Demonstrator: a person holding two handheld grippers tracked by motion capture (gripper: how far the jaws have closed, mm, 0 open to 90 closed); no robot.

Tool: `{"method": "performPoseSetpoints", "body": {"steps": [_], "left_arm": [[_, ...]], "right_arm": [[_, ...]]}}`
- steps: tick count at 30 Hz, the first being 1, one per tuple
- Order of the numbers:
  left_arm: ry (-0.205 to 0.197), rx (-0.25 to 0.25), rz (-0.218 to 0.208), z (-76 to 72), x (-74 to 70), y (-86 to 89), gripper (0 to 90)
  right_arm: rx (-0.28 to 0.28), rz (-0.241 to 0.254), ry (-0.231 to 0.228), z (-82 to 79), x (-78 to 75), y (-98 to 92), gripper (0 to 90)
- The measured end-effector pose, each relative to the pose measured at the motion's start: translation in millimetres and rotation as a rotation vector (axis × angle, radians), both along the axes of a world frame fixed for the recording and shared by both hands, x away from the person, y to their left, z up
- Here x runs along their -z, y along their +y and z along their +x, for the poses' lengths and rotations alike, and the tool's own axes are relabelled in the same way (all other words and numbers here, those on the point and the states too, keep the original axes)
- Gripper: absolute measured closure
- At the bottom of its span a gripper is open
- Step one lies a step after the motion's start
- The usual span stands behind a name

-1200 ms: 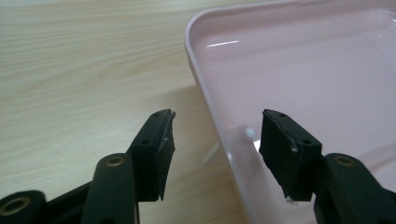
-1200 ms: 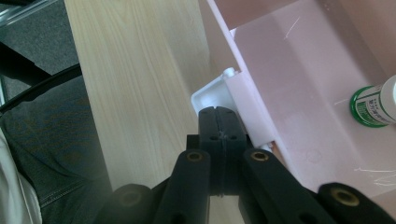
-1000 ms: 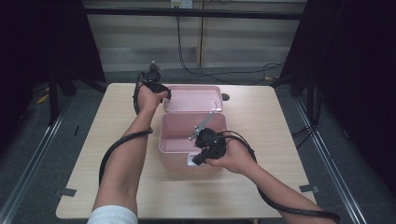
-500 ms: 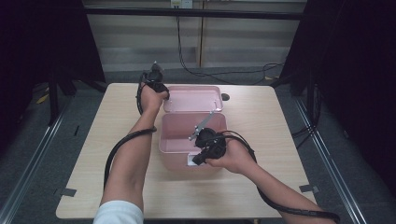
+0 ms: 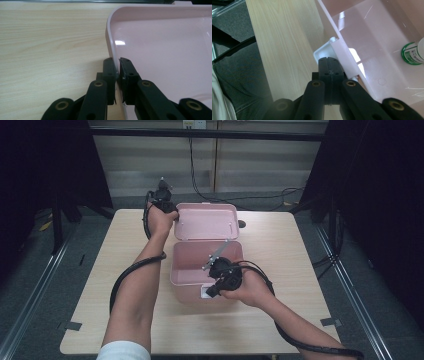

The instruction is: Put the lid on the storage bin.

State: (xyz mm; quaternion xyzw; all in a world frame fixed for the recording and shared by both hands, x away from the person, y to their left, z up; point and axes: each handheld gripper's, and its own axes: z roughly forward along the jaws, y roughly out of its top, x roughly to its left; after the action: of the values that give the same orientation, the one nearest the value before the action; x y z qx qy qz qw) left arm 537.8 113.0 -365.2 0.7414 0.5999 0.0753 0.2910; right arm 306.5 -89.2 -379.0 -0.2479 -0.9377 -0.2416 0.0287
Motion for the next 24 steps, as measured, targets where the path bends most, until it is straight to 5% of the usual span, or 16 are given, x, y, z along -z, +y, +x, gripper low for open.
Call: {"method": "performPoseSetpoints", "body": {"steps": [24], "left_arm": [[-0.03, 0.028, -0.016, -19.9, -42.9, 9.3, 87.1]], "right_arm": [[0.035, 0.0, 0.018, 3.1, -0.5, 0.8, 90.0]]}}
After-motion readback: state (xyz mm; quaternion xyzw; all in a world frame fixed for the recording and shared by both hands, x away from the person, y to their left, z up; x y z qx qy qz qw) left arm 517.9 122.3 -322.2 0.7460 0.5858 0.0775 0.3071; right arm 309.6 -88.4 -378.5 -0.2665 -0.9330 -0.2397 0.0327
